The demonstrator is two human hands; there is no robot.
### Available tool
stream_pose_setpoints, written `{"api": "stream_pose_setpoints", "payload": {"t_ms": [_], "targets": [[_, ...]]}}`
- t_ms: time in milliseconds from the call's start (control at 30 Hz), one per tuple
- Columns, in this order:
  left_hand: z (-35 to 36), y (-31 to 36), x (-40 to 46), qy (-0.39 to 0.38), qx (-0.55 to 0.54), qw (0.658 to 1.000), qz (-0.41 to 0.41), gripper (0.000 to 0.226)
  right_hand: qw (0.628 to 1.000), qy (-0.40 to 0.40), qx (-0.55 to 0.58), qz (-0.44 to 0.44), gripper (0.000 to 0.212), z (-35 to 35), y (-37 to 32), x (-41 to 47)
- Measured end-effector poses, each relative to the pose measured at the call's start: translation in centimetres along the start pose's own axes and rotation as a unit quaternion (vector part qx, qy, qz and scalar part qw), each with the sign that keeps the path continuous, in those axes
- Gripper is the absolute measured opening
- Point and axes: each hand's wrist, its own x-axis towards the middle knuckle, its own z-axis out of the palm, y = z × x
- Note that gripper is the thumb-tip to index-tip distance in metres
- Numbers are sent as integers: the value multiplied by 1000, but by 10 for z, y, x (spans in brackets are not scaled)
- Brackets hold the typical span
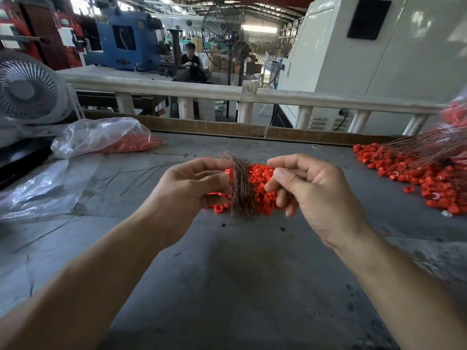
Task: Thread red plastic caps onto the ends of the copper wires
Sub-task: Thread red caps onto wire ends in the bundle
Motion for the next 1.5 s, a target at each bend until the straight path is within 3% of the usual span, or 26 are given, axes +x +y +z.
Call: {"api": "stream_pose_setpoints", "payload": {"t_ms": [133,800,1500], "targets": [[3,-5,0,-16,-34,999,-3,31,1000,-7,-22,-14,7,6,-1,-4],[6,-9,-1,-41,18,999,18,31,991,-37,-107,-65,10,11,1,-8],[3,-13,0,-67,8,997,23,26,997,-23,-69,-39,10,17,-5,-13]]}}
